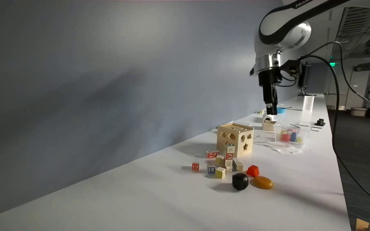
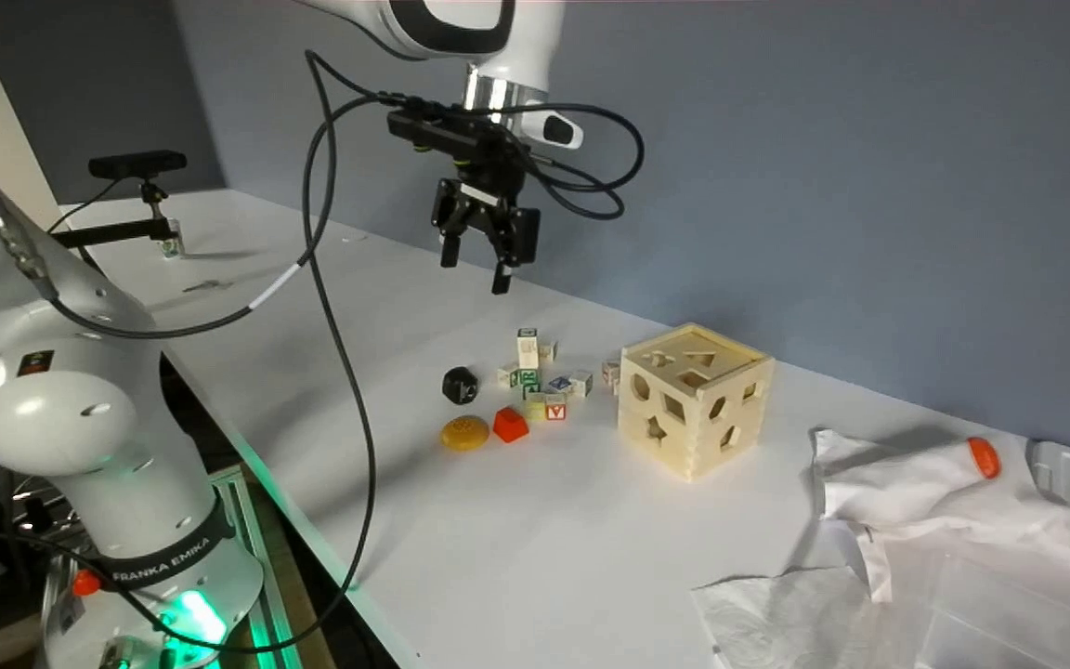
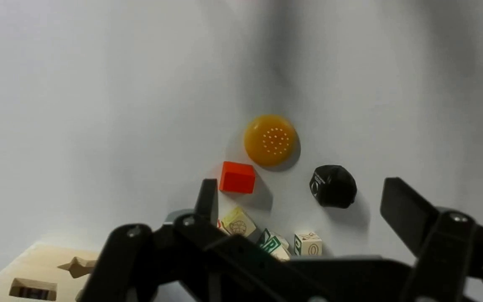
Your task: Put the cube through the square hole of the shape sorting box
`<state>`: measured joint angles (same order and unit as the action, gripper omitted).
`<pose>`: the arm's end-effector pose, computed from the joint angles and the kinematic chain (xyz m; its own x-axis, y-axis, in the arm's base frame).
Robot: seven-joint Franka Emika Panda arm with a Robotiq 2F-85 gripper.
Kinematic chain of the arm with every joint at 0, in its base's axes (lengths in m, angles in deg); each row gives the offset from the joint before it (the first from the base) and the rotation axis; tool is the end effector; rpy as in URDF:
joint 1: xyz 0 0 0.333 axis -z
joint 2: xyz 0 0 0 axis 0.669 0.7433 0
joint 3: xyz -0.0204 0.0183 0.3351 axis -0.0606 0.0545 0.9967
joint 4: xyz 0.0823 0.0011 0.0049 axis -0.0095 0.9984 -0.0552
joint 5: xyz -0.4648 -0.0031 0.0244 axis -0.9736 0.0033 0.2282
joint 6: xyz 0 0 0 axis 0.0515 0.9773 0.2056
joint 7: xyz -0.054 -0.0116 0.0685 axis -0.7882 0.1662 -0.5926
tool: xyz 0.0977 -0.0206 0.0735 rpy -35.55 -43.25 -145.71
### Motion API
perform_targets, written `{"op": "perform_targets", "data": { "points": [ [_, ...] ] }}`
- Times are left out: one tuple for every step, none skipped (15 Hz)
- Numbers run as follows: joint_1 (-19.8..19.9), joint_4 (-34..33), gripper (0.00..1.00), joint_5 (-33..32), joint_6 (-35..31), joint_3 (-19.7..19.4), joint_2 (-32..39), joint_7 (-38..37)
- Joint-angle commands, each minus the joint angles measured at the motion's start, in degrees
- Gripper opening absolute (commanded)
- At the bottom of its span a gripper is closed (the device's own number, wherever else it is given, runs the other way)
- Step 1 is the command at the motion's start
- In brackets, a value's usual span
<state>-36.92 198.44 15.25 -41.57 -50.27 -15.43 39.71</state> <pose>0.4721 -0.1106 0.4964 0.9623 0.1966 -0.1881 0.1751 -0.9766 -0.1250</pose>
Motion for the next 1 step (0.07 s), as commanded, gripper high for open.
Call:
{"op": "perform_targets", "data": {
  "points": [
    [-0.6, -0.2, 1.0, -0.1, 0.1, -0.8, 0.4, -0.2]
  ]
}}
